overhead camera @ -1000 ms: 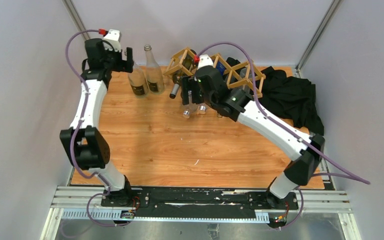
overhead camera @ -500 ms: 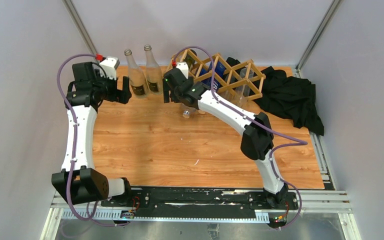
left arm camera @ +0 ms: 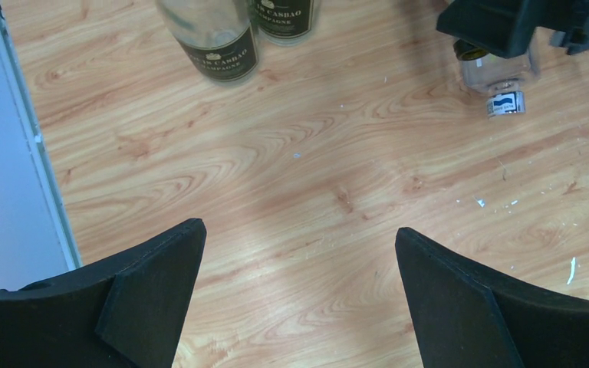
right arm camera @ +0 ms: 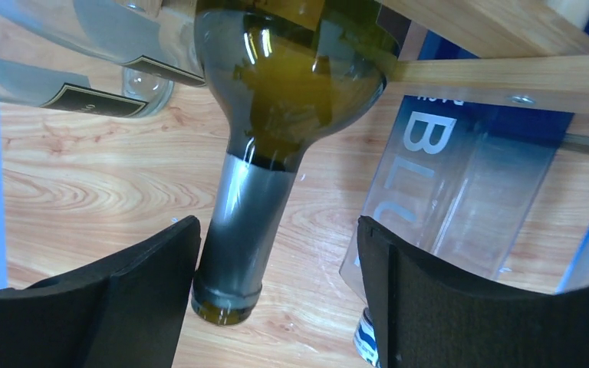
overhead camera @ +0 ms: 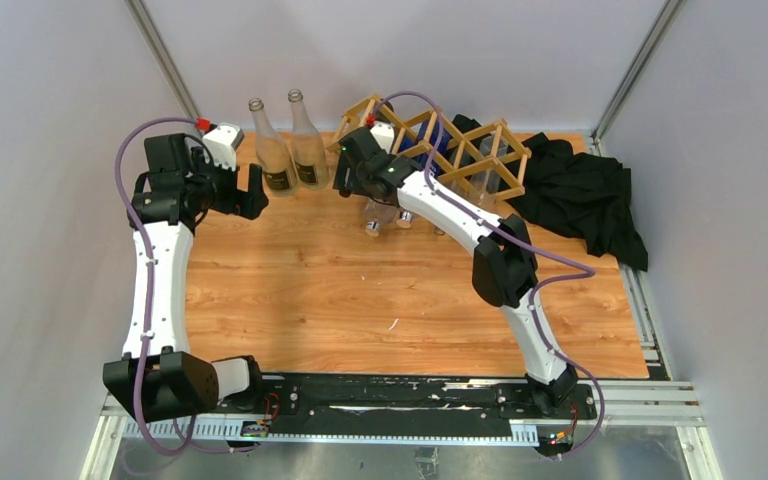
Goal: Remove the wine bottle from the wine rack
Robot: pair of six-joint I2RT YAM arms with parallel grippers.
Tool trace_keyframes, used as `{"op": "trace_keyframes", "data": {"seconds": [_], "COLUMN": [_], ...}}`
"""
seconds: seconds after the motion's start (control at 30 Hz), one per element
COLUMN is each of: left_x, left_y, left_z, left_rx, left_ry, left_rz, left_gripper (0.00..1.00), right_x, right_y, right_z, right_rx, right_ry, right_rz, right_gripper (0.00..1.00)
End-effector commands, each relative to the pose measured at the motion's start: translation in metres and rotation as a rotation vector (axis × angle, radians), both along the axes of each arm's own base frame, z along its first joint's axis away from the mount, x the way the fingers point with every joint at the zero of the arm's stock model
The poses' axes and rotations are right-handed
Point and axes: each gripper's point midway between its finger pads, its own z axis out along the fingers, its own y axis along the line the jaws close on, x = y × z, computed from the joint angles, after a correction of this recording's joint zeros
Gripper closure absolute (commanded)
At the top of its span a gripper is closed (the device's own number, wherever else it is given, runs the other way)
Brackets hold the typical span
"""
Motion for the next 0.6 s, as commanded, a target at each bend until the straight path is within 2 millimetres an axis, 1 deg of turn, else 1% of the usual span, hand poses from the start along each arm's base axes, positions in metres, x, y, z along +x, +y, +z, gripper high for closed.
{"op": "trace_keyframes", "data": {"seconds": [0.0,0.1,0.27,0.43,0.57], "left_x": [-0.01,-0.013,-0.022,-0.028,-0.032], "left_y": [-0.007,-0.007,-0.009,-0.01,-0.013], "left_z": [0.014,0.017,0.011,0.009,0.006], "left_rx": [0.01,0.02,0.025,0.034,0.024], "left_ry": [-0.051,-0.062,-0.034,-0.024,-0.011], "left_rz": [-0.049,-0.058,-0.077,-0.088,-0.095], "left_gripper": [0.0,0.0,0.0,0.0,0.0], "right_x": [0.014,0.02,0.03,0.04,0.046], "right_y": [0.012,0.016,0.02,0.015,0.015], "right_z": [-0.003,-0.003,-0.01,-0.019,-0.017], "right_rx": [0.102,0.136,0.201,0.246,0.257], "right_ry": [0.028,0.032,0.061,0.088,0.064], "right_rz": [-0.032,-0.048,-0.093,-0.146,-0.148], "right_gripper": [0.23,0.24,0.27,0.3,0.31]}}
